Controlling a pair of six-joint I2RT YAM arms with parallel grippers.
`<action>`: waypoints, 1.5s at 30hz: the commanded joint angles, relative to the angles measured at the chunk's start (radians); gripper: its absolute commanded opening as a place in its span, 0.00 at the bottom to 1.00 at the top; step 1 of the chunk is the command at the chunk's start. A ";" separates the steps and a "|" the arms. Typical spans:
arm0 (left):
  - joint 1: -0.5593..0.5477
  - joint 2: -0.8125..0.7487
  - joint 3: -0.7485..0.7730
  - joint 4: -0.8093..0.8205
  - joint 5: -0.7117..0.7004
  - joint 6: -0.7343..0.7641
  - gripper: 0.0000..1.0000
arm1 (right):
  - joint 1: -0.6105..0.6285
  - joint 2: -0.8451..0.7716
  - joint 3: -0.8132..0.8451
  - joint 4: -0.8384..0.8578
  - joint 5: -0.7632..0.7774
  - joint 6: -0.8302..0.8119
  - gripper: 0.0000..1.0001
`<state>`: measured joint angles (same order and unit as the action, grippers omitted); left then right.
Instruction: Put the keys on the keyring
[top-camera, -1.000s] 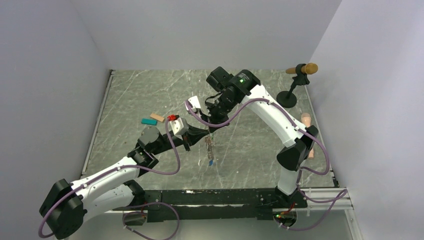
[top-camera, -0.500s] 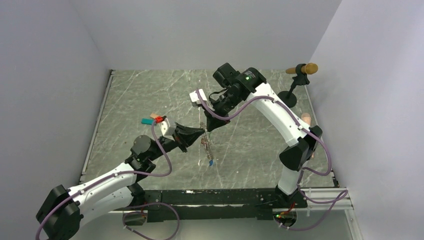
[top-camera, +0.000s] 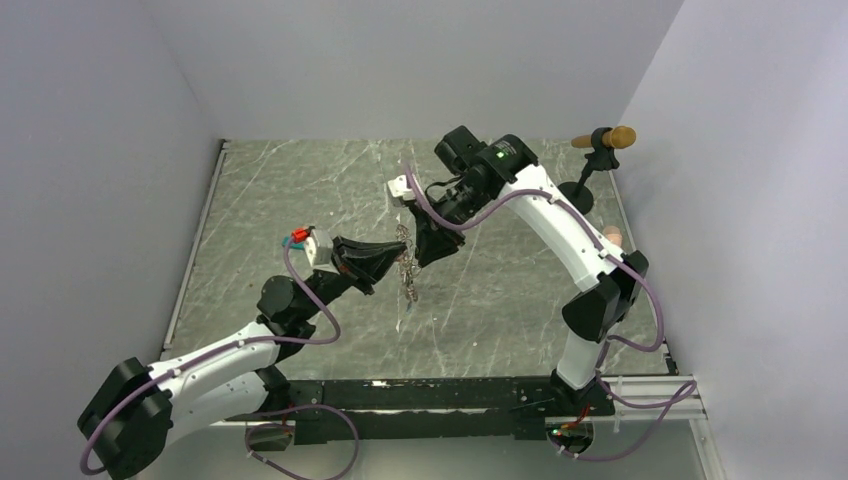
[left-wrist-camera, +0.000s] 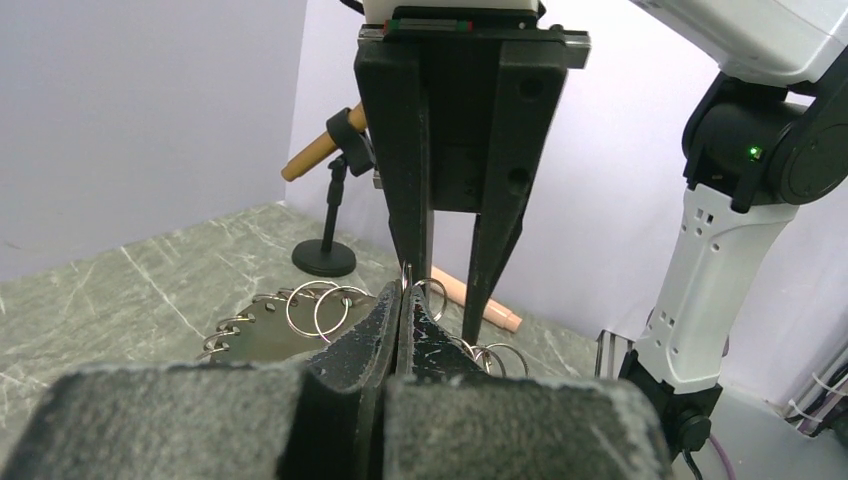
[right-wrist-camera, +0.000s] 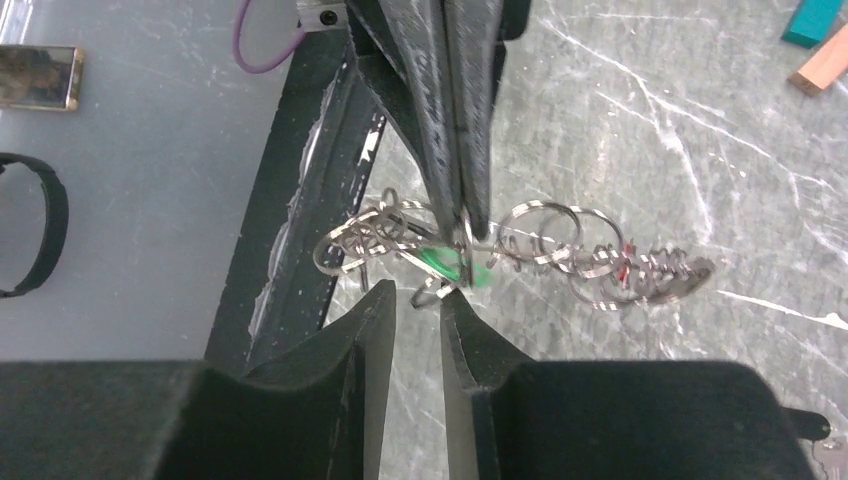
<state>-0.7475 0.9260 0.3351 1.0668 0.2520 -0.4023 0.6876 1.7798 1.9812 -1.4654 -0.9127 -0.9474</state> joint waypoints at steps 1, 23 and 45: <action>0.002 -0.002 0.008 0.132 -0.006 -0.024 0.00 | -0.055 -0.051 0.032 -0.015 -0.092 -0.023 0.27; 0.001 0.064 0.036 0.198 0.104 -0.059 0.00 | -0.131 -0.035 0.045 0.068 -0.261 0.091 0.29; 0.002 0.048 0.024 0.202 0.084 -0.056 0.00 | -0.073 -0.030 -0.016 0.123 -0.237 0.135 0.18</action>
<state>-0.7475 0.9981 0.3313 1.1790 0.3428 -0.4545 0.6151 1.7523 1.9675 -1.3739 -1.1248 -0.8207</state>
